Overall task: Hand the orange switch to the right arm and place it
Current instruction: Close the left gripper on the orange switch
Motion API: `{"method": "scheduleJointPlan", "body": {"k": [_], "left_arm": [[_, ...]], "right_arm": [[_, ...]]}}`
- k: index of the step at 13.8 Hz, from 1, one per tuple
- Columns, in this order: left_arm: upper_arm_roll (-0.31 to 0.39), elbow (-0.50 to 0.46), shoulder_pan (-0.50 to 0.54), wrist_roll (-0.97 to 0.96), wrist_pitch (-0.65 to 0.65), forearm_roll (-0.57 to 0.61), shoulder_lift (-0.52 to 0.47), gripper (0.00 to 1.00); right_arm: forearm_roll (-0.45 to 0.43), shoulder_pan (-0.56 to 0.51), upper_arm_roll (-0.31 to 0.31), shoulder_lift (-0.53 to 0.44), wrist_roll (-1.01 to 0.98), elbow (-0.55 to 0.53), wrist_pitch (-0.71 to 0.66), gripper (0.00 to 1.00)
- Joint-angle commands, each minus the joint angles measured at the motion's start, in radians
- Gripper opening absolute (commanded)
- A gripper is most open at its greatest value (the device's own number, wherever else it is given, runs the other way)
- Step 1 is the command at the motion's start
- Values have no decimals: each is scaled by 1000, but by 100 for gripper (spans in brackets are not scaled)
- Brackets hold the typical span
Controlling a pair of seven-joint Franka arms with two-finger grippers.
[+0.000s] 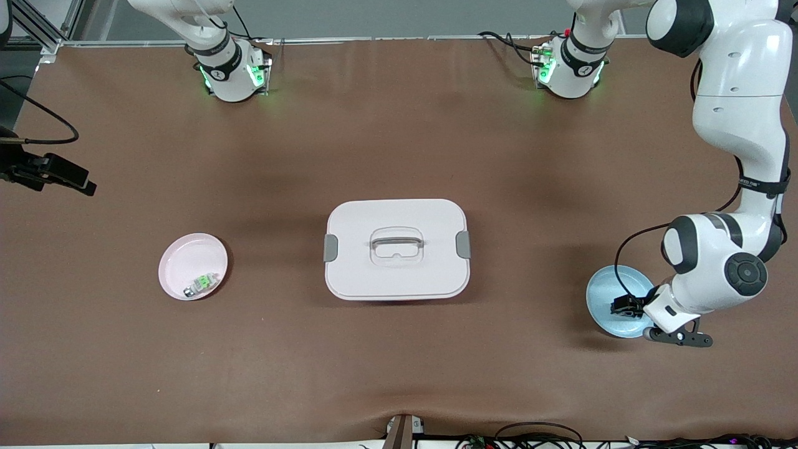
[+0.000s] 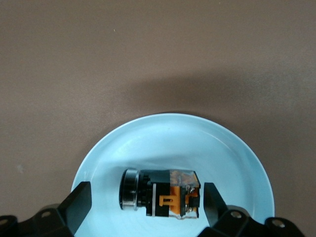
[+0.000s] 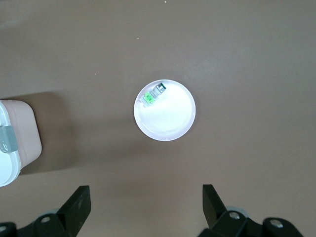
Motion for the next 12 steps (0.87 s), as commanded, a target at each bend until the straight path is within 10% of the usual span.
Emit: {"method": "scheduleJointPlan", "body": {"k": [1,9,12], "left_arm": [[-3,17,0,18,11,3,12,100],[-6,9,-1,35,12,7,21,100],[-8,4,-3,39,11,7,24,83]], "right_arm": [[4,-6,3,-27,9,-24,-1,100],[4,-6,3,-28,9,-36,2,100],[4,-6,3,-28,9,-38,2,100]]}}
